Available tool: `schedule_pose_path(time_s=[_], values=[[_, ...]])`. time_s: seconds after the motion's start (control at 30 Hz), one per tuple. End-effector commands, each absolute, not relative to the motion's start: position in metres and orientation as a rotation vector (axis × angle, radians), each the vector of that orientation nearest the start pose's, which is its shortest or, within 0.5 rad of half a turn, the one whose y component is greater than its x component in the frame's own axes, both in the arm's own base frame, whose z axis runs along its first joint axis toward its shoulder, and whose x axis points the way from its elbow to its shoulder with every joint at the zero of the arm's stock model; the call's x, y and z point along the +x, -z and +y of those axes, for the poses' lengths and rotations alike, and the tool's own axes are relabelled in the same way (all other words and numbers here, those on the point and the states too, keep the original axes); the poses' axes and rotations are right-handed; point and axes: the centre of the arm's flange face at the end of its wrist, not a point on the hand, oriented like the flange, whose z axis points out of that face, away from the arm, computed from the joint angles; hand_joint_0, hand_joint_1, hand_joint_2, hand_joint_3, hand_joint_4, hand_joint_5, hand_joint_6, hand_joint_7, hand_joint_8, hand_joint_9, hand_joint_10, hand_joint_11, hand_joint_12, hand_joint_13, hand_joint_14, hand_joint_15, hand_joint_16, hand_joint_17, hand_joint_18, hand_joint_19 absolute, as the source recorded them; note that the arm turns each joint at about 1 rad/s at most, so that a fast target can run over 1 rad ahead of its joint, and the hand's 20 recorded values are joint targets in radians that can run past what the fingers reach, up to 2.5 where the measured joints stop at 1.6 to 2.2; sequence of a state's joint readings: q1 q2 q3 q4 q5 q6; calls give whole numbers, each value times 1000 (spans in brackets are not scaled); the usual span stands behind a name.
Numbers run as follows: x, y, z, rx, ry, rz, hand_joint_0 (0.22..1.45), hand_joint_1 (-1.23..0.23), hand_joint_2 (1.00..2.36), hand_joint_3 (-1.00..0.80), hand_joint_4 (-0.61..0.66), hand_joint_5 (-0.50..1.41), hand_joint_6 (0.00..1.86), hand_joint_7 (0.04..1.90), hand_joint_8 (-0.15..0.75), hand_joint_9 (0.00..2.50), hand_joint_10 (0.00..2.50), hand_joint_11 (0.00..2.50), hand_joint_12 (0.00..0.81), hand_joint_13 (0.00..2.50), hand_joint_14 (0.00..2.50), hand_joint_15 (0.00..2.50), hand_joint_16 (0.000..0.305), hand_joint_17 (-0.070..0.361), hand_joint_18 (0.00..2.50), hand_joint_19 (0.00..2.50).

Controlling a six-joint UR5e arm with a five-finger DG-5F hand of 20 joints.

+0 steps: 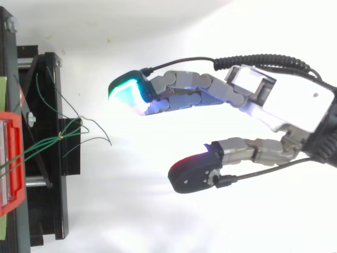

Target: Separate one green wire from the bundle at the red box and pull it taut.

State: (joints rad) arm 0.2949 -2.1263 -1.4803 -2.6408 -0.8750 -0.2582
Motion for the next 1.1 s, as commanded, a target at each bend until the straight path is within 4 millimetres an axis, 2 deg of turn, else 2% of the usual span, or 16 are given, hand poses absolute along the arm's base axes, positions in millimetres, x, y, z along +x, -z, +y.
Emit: schedule_pose_path(time_s=[0.0, 0.1, 0.13, 0.63, 0.73, 0.8, 0.9, 1.07], values=[[691, -230, 2, 1211, -740, 1023, 553, -580, 1004, -449, 262, -195, 501, 639, 264, 533, 0, 0, 343, 431, 4, 60, 55, 124, 345, 177], [693, -222, 2, 1208, -745, 1029, 554, -576, 1004, -452, 264, -195, 501, 639, 266, 530, 0, 0, 343, 431, 0, 55, 55, 124, 346, 190], [696, -212, 2, 1207, -749, 1035, 554, -575, 1004, -449, 261, -195, 501, 637, 267, 529, 0, 0, 344, 431, 1, 54, 55, 124, 348, 186], [696, -210, -23, 1217, -725, 1016, 559, -562, 1004, -446, 267, -192, 501, 637, 271, 523, 0, 0, 349, 431, 3, 60, 54, 123, 379, 185], [701, -205, -25, 1210, -725, 1004, 558, -562, 1005, -445, 269, -190, 501, 639, 271, 527, 0, 0, 349, 431, 2, 61, 54, 122, 379, 196], [709, -201, -28, 1209, -729, 991, 560, -560, 1005, -448, 273, -188, 501, 641, 270, 528, 0, 0, 349, 431, 2, 58, 54, 122, 378, 198], [733, -196, -28, 1208, -763, 1008, 560, -559, 1005, -446, 275, -186, 501, 642, 272, 539, 0, 0, 349, 433, 1, 55, 54, 121, 383, 202], [749, -200, -24, 1208, -773, 1039, 562, -557, 1005, -444, 282, -182, 501, 647, 274, 553, 0, 0, 350, 447, 0, 60, 54, 121, 393, 209]])
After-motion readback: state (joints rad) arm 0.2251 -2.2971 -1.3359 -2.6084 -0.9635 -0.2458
